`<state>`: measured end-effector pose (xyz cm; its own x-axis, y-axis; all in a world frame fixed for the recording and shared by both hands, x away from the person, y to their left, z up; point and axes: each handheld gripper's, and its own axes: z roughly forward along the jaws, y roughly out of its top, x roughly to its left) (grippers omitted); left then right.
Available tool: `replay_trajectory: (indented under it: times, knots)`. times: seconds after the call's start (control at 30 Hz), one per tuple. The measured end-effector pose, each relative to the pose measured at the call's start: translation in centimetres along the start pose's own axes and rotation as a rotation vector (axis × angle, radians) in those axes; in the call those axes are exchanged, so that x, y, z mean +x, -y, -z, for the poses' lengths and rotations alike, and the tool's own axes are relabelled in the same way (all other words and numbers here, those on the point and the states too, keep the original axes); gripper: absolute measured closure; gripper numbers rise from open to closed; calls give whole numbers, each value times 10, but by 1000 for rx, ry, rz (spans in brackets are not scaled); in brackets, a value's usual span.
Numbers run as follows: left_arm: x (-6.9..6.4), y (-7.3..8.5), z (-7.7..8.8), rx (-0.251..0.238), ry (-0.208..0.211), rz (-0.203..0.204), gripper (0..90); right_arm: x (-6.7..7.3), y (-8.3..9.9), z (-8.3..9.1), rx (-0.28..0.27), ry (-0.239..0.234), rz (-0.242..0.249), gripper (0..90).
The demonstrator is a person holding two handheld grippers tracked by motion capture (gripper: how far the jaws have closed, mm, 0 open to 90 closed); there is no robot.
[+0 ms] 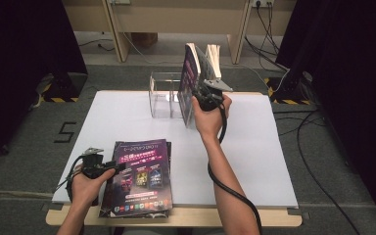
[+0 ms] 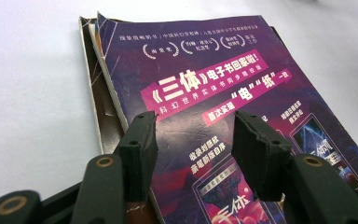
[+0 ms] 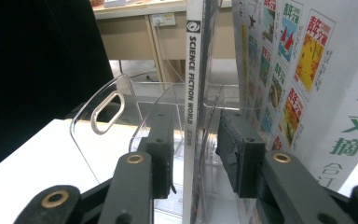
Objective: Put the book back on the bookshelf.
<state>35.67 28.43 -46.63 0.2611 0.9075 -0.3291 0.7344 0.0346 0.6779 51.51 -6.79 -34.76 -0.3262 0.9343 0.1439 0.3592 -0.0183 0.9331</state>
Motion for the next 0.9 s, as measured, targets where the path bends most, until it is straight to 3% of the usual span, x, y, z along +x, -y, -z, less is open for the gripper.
replay_trajectory:
  times: [0.9]
  knots:
    - [0,0,0,-1,7,24,432,5,8,15,34,-55,24,597]
